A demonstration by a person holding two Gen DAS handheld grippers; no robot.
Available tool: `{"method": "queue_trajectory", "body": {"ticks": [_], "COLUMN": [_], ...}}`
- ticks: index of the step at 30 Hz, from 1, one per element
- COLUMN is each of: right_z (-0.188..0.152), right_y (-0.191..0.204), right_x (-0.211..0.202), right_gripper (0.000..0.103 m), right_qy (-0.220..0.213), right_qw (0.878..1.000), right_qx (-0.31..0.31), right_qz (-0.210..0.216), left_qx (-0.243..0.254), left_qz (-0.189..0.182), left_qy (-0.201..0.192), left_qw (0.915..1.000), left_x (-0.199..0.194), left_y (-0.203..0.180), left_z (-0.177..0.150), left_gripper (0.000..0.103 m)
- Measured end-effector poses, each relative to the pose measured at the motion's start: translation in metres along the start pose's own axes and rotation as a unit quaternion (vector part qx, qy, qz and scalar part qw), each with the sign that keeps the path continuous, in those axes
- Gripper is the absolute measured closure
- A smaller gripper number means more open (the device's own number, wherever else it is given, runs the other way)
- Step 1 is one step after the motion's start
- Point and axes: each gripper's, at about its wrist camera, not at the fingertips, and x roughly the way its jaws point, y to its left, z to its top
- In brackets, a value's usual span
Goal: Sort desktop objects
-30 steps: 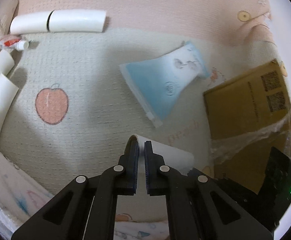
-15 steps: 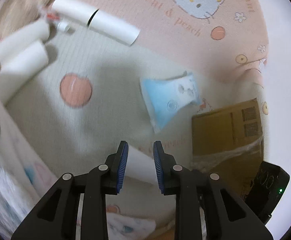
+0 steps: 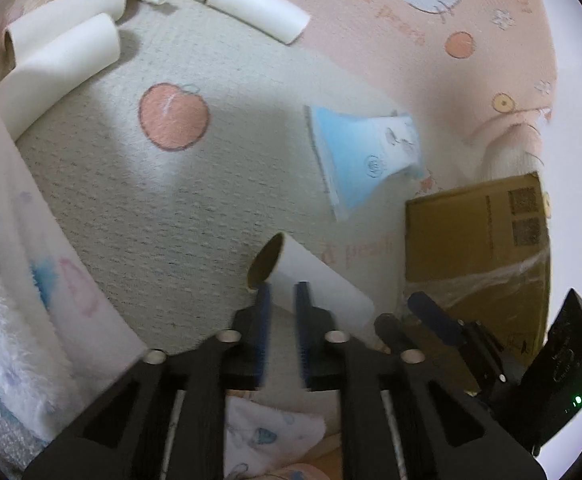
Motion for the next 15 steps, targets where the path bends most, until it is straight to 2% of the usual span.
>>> {"method": "queue_trajectory", "body": {"ticks": [1, 6, 10, 15], "right_z": [0.001, 0.002, -0.002, -0.011], "right_y": [0.001, 0.012, 0.015, 0.019], "right_x": [0.0, 0.012, 0.025, 0.044], "right_gripper": [0.066, 0.066, 0.066, 0.066], "right_qy": [-0.001, 0.027, 0.057, 0.093], "right_qw": [1.0, 0.997, 0.995, 0.991], "right_qx": [-0.009, -0.071, -0.086, -0.092], "right_qz": [0.001, -0.027, -0.004, 0.017], "left_qx": [-0.006, -0.031, -0.03, -0.028], "left_qz": [0.0, -0.028, -0.047, -0.051], "left_qy": [0.005, 0.028, 0.04, 0.051], "left_qw": [1.0, 0.9987, 0.9976, 0.997], "left_x": [0.002, 0.013, 0.021, 0.034], "left_y": [0.002, 0.011, 0.008, 0.004], "left_z": [0.0, 0.0, 0.004, 0.013], "left_gripper": [0.093, 0.093, 0.093, 0.093]}}
